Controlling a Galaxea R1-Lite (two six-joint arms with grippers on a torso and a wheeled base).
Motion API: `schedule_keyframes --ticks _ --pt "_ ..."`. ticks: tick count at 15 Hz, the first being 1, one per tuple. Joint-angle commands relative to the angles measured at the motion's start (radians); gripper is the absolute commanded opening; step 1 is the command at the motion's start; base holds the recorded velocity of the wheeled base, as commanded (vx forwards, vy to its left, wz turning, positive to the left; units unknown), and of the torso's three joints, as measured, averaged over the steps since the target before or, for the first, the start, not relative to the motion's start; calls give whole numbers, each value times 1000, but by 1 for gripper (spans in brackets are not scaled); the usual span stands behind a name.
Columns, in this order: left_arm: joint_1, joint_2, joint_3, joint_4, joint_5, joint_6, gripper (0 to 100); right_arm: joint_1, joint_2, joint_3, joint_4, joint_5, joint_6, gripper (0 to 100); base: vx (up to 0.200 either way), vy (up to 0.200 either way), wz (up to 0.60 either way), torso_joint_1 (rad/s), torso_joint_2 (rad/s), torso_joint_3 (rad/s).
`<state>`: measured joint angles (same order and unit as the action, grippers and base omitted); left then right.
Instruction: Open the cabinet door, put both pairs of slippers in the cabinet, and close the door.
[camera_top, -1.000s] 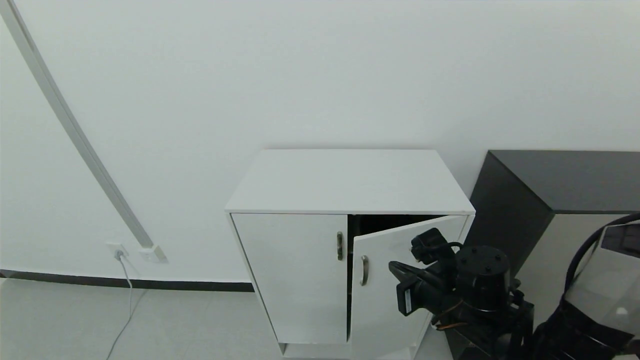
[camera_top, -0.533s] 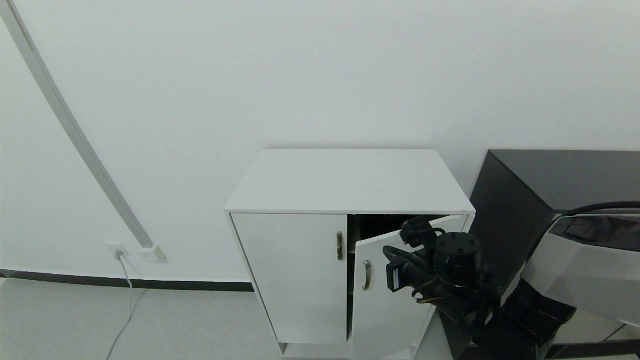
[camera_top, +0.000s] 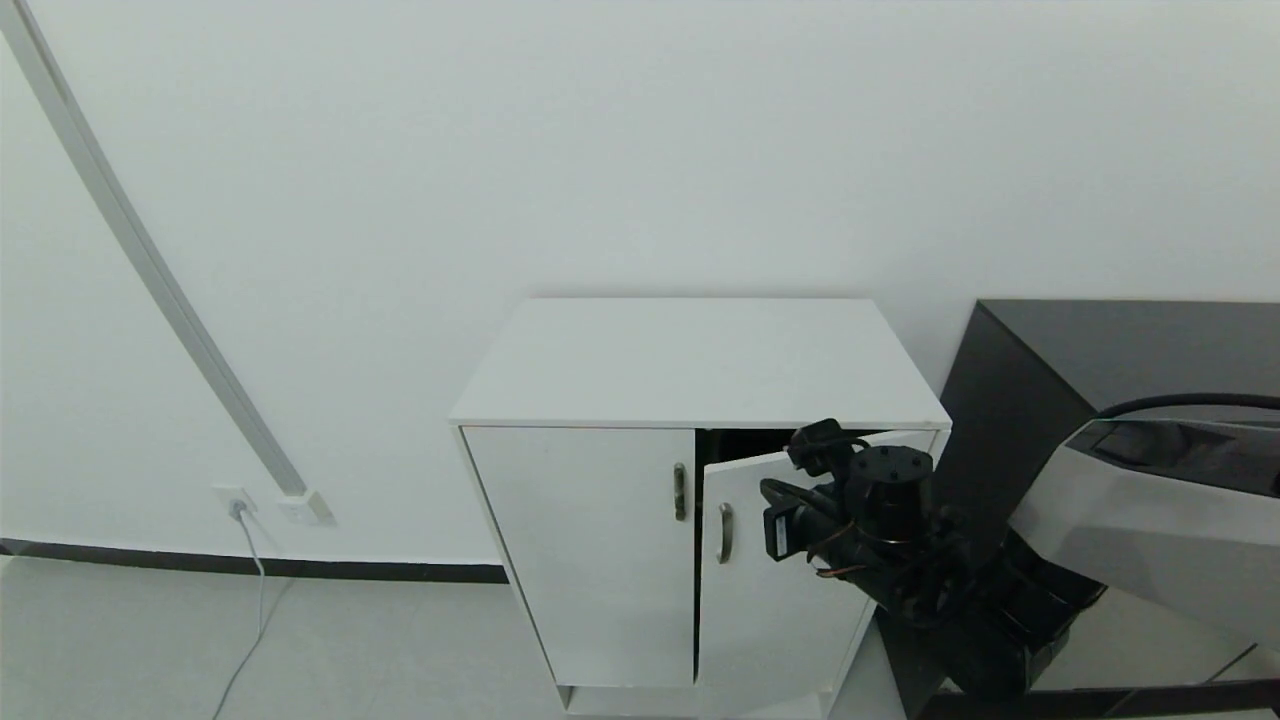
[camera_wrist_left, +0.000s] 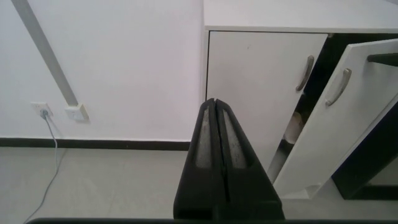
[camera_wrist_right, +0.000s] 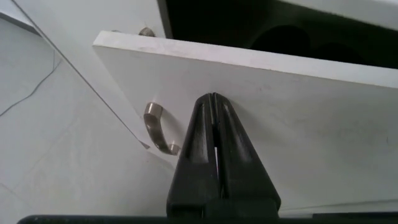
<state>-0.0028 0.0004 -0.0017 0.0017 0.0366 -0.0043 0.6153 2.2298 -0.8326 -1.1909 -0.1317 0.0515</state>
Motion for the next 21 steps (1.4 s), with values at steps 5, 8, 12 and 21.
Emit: schedule_keyframes --ticks 5,8,12,21 --pt "0 0 0 0 0 0 0 -26 45 -109 60 0 1 0 0 0 0 0 0 0" --pt "1 1 0 0 0 0 0 -43 65 -152 89 0 -1 0 0 0 0 0 0 0" --pt "0 1 0 0 0 -2 0 -60 85 -194 112 0 -1 0 0 0 0 0 0 0" --pt "0 1 0 0 2 -2 0 -62 99 -226 114 0 1 0 0 0 0 0 0 0"
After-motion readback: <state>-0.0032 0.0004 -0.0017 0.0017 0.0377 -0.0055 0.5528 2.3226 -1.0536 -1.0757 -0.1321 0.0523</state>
